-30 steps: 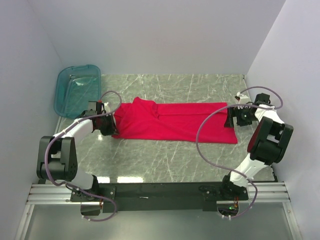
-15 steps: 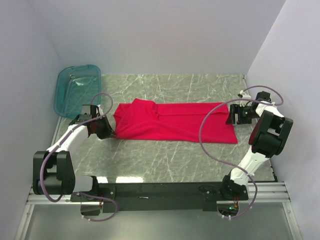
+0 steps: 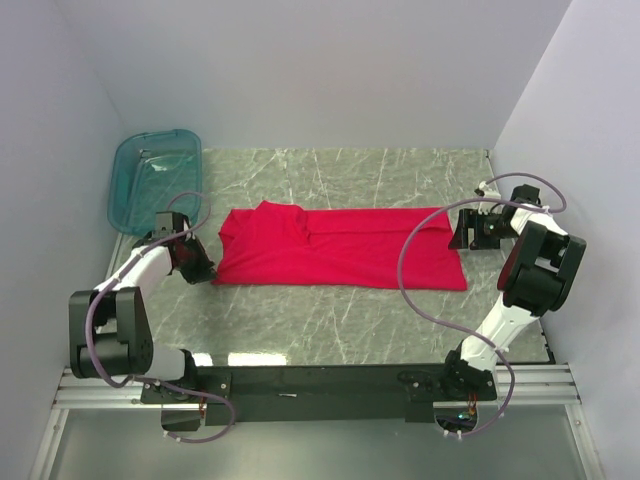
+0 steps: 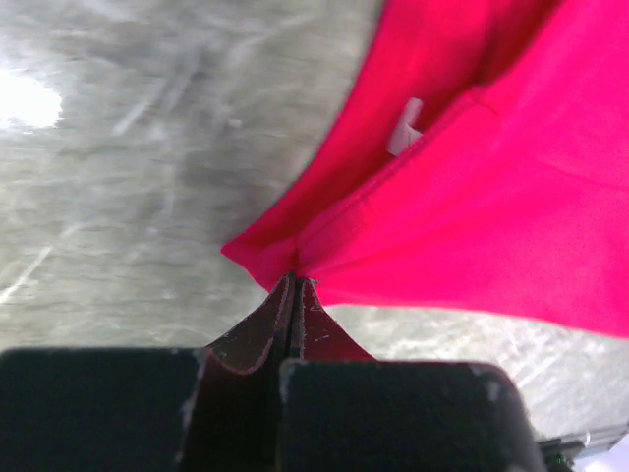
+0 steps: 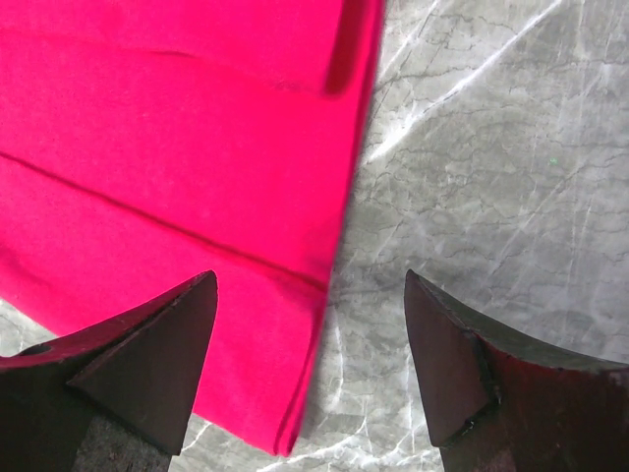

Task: Fold and stack the t-shirts
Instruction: Fold the tshirt

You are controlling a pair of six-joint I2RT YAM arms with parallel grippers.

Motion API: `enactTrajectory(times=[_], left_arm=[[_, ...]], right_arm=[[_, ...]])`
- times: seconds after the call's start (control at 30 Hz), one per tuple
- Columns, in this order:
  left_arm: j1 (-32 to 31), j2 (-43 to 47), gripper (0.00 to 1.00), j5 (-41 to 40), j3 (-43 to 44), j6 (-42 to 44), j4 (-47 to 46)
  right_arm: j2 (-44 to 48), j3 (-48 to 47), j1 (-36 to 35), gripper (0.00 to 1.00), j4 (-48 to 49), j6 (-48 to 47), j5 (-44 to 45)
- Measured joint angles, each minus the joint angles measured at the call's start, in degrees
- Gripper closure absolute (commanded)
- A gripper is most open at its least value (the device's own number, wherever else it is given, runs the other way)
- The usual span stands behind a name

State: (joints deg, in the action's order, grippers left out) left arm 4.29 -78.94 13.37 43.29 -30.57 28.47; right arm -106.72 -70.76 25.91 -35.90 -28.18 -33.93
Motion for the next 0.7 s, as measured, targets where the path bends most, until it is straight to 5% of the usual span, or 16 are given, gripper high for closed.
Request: enactTrajectory(times=[0.37,0.5,0.57,0.63,0.7], left_arm=[[0.35,-1.49,0.93,-2.36,0.04,-1.11,1.73],[0.94,-0.09,0.63,-4.79,0.09,-3.15,3.52],[1.88,3.67,0.38,-6.84,0.07,-4.72,4.52],[2.67,9.55,0.23,-8.68,0.04,-6.51,5.11],[2.91,14.86,0.21,-9.4,0.04,-7.63,5.07]], right_arm=[[0.5,0.0,0.0,0.16,0.02,-0.39,-0.66],[0.68,0.0,-0.11,0.16,0.0,-0.85,-1.05],[1.31,0.04,-0.39,0.16,0.0,-1.25,-1.09],[3.1,0.83,-0.7,0.15,0.52,-1.51,-1.11],[6.08,2.29,-1.55,0.12,0.9,-1.95,-1.07]])
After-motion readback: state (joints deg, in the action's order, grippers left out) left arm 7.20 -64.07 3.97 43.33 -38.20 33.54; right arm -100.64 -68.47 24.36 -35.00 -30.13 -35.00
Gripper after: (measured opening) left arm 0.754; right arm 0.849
